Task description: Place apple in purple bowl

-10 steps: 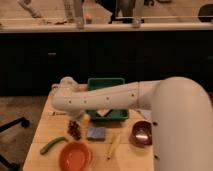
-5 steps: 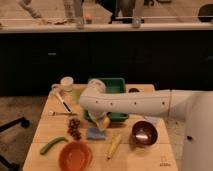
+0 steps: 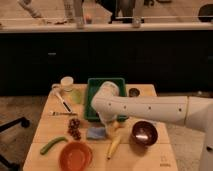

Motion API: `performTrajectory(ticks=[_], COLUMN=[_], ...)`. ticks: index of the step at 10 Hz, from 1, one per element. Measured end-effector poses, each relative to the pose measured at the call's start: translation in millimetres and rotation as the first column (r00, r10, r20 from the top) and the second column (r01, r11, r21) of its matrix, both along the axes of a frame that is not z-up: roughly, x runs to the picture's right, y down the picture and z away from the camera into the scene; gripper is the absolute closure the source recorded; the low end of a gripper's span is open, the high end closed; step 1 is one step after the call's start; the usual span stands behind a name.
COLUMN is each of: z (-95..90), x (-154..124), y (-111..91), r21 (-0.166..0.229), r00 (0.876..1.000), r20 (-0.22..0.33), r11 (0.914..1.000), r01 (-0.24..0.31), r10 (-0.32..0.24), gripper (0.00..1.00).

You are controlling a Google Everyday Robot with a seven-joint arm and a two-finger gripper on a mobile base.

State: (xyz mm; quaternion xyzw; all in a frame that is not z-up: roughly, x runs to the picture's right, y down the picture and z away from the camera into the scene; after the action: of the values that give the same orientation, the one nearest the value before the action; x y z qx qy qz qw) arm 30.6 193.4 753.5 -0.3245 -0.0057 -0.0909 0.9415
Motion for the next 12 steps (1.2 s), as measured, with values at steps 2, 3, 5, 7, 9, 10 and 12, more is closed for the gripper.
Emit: performTrajectory(ticks=[2,3,5,7,9,10,12], z=[-7.1,-7.2,-6.8,-7.0,-7.0,-7.0,-7.5], x=[18.3,17.0,15.0,15.8,15.6,15.6,17.3], y=[4.5,4.3,4.0,4.0,4.1,4.0,2.3], r21=[0.000,0.001,0.002,0.002,0.002,0.002,0.006], r00=[0.999,0.999,0.999,0.999,0.999,0.999,0.998], r20=[-0.035,-0.032,-0.028,-0.030,-0.030,-0.030,-0.041], r11=[0.9994,0.9993,0.9993,0.9993,0.9993,0.9993,0.9992], r01=[-0.035,-0.038,-0.038,-0.038,-0.036,-0.036,-0.039], r10=[0.035,0.038,0.038,0.038,0.036,0.036,0.039], gripper=[1.00,1.00,1.00,1.00,1.00,1.00,1.00])
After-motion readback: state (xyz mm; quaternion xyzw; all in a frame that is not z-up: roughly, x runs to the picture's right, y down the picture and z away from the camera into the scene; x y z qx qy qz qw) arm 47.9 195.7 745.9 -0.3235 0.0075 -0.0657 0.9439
